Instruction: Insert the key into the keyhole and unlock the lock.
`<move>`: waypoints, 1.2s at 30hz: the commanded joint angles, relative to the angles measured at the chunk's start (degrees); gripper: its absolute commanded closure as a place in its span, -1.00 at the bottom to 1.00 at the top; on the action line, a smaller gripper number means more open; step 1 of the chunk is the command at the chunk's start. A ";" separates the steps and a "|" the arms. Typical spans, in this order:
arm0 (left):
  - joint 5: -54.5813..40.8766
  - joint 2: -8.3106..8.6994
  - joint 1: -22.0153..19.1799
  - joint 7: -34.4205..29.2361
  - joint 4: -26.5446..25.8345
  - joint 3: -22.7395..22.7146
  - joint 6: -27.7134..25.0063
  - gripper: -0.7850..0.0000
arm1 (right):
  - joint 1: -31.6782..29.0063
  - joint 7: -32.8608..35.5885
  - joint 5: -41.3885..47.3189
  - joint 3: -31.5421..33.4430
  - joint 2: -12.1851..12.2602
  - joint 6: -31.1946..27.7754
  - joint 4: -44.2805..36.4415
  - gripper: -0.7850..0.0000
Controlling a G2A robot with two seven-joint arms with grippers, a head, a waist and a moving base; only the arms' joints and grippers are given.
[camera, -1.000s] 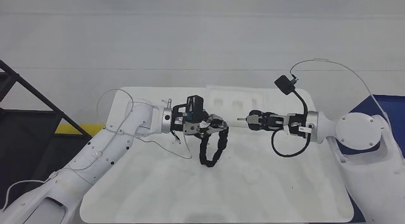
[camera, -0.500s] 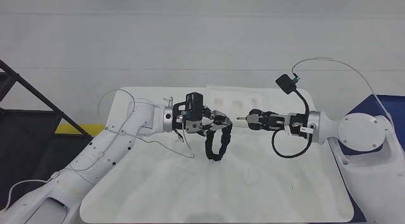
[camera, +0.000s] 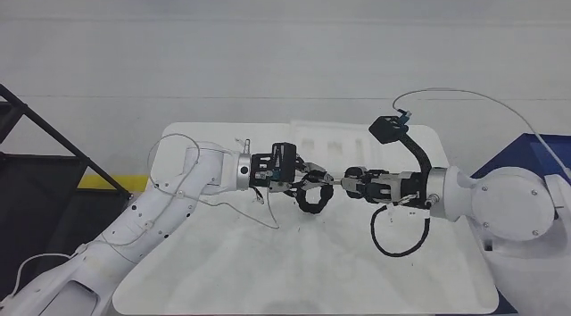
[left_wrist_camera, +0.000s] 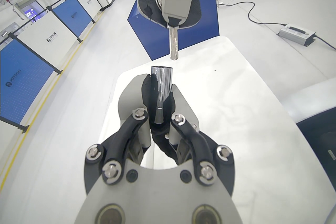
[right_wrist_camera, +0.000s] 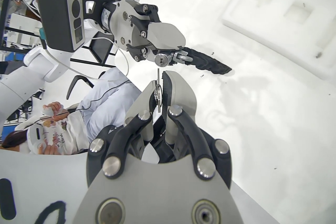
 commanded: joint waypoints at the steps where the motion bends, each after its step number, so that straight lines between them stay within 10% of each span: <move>1: 1.76 -0.21 -0.08 1.63 0.45 0.36 0.35 1.00 | 0.39 0.27 -1.89 -0.70 0.13 0.61 -0.87 1.00; 36: 5.16 -1.99 0.85 4.06 2.88 -0.80 0.12 1.00 | 2.10 -3.22 -3.43 -4.38 0.71 11.72 0.70 1.00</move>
